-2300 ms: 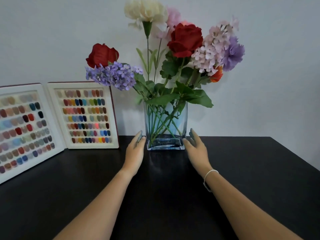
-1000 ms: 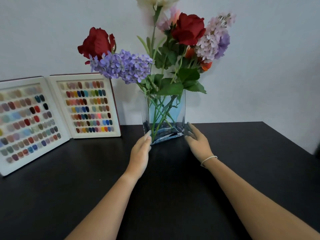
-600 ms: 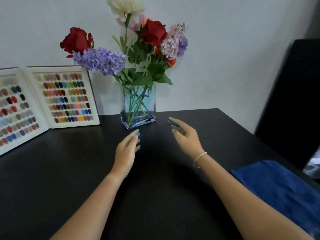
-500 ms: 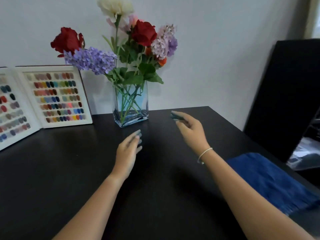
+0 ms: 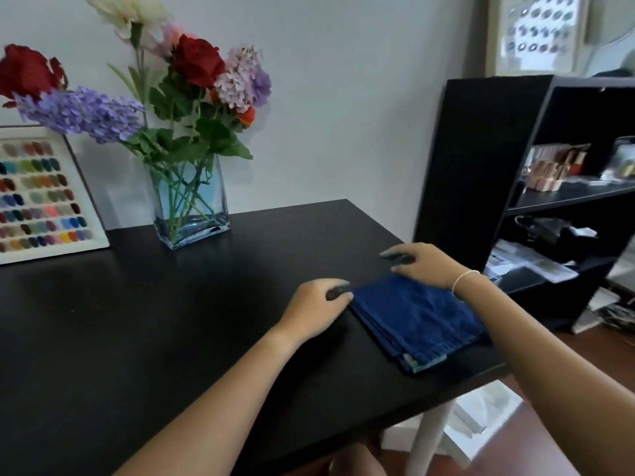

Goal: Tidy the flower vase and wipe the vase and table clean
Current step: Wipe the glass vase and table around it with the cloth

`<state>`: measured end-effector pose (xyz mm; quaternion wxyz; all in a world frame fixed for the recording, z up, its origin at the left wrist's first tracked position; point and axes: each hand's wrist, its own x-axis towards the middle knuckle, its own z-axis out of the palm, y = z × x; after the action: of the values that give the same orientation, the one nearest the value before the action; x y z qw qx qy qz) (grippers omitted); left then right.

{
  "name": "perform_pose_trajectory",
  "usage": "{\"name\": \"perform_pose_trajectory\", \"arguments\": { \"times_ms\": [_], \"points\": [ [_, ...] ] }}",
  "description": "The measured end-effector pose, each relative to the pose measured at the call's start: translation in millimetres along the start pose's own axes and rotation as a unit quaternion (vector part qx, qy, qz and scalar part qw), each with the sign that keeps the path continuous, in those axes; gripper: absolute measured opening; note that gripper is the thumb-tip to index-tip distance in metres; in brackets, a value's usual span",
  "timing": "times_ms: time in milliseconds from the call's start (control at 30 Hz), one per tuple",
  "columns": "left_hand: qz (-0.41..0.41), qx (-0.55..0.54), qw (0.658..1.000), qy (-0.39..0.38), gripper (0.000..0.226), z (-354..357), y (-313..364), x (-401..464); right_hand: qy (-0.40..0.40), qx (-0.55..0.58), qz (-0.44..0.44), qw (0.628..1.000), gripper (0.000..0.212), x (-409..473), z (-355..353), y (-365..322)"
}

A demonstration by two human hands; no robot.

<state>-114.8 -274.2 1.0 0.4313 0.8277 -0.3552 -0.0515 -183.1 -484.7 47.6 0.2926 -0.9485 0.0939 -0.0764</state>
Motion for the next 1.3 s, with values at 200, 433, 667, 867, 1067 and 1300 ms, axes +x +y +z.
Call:
{"name": "perform_pose_trajectory", "arguments": {
  "times_ms": [200, 433, 667, 867, 1067, 1300],
  "points": [
    [-0.012, 0.1, 0.995, 0.004, 0.04, 23.7, 14.7, 17.6, -0.022, -0.042, 0.028, 0.998, 0.04, -2.4, 0.8, 34.1],
    [-0.031, 0.065, 0.997, -0.022, 0.02, 19.6, 17.3, 26.6, -0.03, -0.053, 0.01, 0.998, 0.026, 8.7, -0.3, 35.1],
    [-0.046, -0.026, 0.999, 0.008, 0.011, -20.9, 9.3, 31.9, -0.001, 0.061, -0.013, 0.998, 0.004, 21.7, 0.1, 11.7],
    [-0.036, -0.008, 0.996, 0.08, 0.016, -83.5, -11.4, 30.7, -0.018, 0.097, -0.081, 0.992, 0.01, 55.1, 25.1, -30.0],
    [-0.042, 0.024, 0.988, 0.147, 0.018, -155.6, -49.1, 22.2, -0.103, 0.022, -0.144, 0.984, 0.014, 96.4, 62.6, -80.5],
    [-0.061, 0.032, 0.974, 0.216, 0.017, -208.3, -96.6, 23.9, -0.033, 0.157, -0.169, 0.973, 0.016, 148.0, 99.3, -131.0]
  ]
}}
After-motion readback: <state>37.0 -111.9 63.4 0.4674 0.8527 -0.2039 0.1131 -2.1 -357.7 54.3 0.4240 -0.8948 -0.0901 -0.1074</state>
